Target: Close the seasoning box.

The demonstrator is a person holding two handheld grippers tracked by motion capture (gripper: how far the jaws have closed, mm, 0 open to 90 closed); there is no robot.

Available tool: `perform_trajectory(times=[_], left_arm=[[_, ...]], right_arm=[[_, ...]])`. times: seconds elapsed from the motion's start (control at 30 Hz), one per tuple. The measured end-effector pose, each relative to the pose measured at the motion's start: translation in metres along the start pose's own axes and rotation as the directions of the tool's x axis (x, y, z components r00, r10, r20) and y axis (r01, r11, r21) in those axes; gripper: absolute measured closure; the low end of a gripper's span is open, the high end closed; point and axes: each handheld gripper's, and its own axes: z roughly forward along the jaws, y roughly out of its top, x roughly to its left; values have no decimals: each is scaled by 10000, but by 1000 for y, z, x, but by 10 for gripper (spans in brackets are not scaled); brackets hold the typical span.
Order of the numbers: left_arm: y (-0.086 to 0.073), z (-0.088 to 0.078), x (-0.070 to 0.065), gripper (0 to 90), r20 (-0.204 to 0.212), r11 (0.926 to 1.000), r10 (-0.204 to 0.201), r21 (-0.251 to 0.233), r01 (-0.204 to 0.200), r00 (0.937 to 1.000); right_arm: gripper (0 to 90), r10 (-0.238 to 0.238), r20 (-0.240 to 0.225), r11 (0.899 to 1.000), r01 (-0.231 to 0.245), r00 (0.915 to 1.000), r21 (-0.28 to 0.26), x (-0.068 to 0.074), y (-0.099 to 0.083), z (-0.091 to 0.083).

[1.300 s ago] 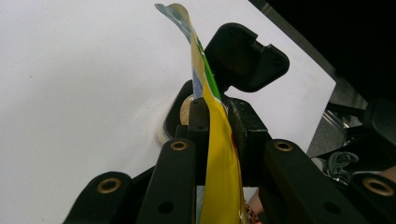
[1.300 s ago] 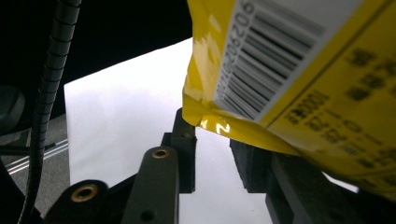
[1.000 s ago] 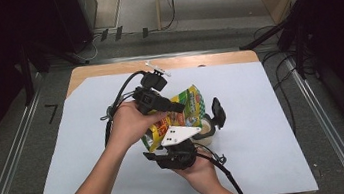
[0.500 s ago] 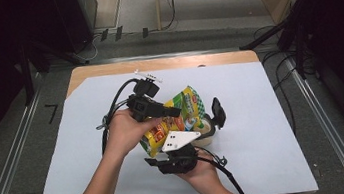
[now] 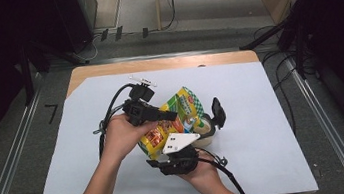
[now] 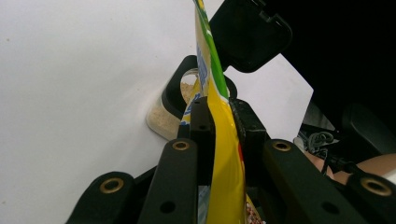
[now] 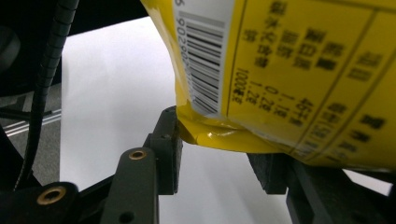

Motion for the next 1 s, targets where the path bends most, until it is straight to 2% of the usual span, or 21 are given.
perform_trajectory(times=[0.17,0.37,0.8,0.9,1.0], left_arm=[[-4,1,3,815,65,9999,-98,20,98,9999],[-5,3,6,815,198,9997,-221,47,220,9996],[-6,11,11,836,241,9996,-237,179,233,9994],[-6,12,15,842,407,9979,-622,187,614,9972],[-7,14,18,849,436,9975,-662,269,651,9969]], right_arm=[[590,-240,23,9997,240,9997,96,0,-4,1],[578,-309,2,9994,309,9995,131,-2,-7,1],[525,-148,-27,9998,148,9999,163,-3,-13,5],[519,-179,-9,9997,179,9998,136,-3,-15,5],[500,-76,-139,9999,78,9999,147,-3,-15,6]])
